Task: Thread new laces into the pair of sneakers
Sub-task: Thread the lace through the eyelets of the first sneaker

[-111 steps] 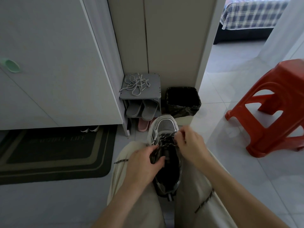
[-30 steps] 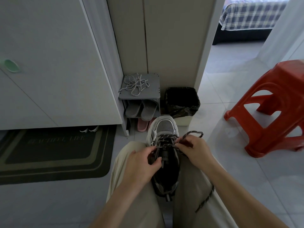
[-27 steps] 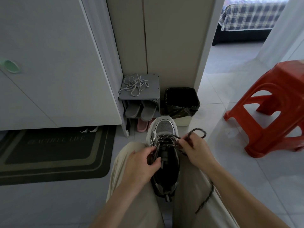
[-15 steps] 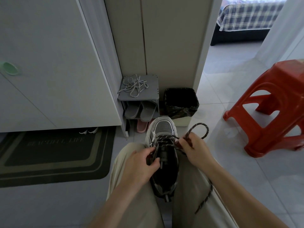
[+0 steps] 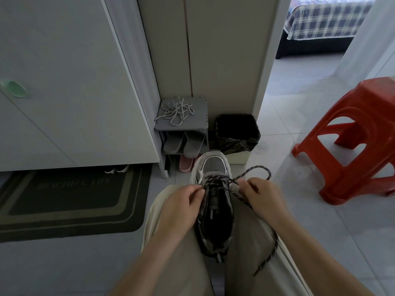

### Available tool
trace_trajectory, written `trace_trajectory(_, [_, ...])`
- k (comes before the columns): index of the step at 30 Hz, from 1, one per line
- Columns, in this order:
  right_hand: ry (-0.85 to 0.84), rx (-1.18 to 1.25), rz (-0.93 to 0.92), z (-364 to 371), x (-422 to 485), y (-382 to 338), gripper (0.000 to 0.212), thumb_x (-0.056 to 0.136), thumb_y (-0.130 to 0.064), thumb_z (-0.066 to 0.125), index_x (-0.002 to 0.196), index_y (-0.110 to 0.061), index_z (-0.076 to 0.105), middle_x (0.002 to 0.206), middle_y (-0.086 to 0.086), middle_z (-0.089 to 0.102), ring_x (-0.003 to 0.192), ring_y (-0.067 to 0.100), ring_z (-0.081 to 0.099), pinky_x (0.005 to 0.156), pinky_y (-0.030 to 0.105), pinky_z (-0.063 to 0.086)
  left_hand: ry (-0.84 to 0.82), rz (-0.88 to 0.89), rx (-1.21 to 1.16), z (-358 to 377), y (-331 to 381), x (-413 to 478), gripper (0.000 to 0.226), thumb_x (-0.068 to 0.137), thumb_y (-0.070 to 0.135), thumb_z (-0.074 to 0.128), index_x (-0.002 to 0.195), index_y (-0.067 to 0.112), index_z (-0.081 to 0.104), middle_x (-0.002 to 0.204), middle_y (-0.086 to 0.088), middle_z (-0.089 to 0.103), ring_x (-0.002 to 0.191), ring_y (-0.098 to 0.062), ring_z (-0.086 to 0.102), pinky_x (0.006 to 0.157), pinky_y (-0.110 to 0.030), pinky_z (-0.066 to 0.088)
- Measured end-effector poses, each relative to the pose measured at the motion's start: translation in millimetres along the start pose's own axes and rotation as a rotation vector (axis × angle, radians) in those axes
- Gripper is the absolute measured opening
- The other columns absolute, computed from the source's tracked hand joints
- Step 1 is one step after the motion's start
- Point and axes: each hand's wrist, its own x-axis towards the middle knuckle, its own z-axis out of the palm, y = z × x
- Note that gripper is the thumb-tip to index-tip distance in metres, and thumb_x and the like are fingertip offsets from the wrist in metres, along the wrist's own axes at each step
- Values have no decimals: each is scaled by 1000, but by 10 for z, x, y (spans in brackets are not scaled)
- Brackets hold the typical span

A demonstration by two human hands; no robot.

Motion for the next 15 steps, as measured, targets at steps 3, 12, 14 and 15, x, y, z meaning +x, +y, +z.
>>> trace_trajectory(3, [-51,-22,-68,-3,-83,0,25,88,-47,55,76,-27,64,67,-9,64,63,4,57,55,19,40,25,-29,28,44,40,113,15,91,32,58,103,25,66,83,19,59,73,5,53,63,-4,37])
trace_trajectory(12, [1,-4,-192,35,-67,-39,6,87,-30,62,90,-32,67,81,-18,66,77,-2,57,72,22,46,-38,-35,81,57,95,273,2,95,26,49,94,25,51,83,12,57,75,-8,57,70,-31,51])
trace_trajectory(14, [26,-41,-273,66,-31,-120,6,86,-28,64,89,-31,68,77,-21,60,72,-4,54,76,27,46,-51,3,152,19,107,344,6,96,26,46,98,21,50,88,9,57,80,-13,57,73,-34,48])
trace_trajectory(15, [48,-60,-307,83,-11,-150,7,86,-28,65,90,-31,69,76,-22,57,69,-6,50,79,30,45,-51,24,184,-11,128,371,7,97,25,45,98,20,49,91,8,56,82,-14,56,74,-32,46])
